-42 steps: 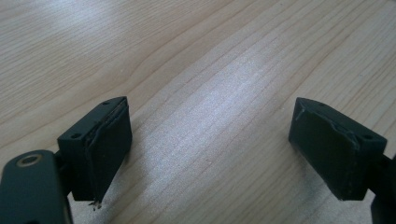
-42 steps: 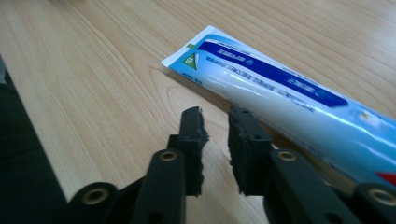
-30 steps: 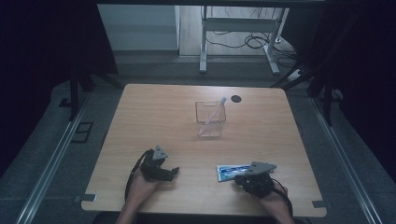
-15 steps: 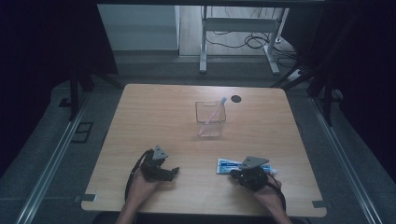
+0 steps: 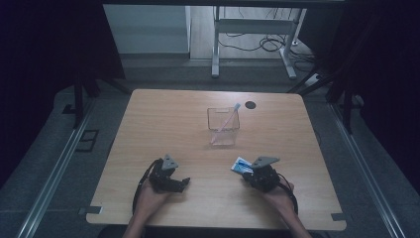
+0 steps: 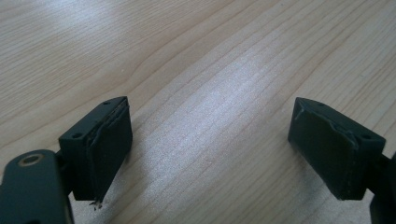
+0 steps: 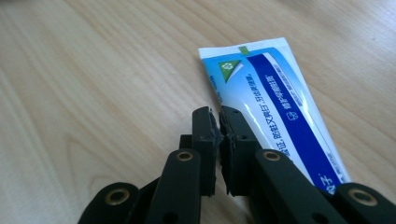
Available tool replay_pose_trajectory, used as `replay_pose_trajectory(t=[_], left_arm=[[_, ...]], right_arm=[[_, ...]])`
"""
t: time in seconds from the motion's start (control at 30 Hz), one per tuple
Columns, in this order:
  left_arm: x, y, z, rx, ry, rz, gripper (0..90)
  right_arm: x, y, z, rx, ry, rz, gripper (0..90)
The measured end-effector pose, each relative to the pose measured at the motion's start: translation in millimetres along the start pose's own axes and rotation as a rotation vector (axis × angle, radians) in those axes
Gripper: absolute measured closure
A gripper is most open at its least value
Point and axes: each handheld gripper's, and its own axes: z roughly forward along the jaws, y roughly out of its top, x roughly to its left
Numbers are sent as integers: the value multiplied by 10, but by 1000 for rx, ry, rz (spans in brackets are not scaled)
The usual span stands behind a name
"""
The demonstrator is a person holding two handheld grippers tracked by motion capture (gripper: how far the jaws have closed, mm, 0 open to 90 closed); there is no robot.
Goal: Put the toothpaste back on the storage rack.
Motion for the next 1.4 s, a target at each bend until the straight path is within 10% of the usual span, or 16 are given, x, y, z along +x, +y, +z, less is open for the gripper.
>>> replay_pose_trajectory(t=[0.5,0.97,1.4], left_arm=[[-1,0,0,0,0,-1,139],[1,0,0,0,0,2,139],[-1,0,0,0,0,-1,139]], right_arm=[[-148,185,26,23,-7,47,792],[-201,278,-292,25,23,40,553],[-460,179,-488,140,-6,27,390]])
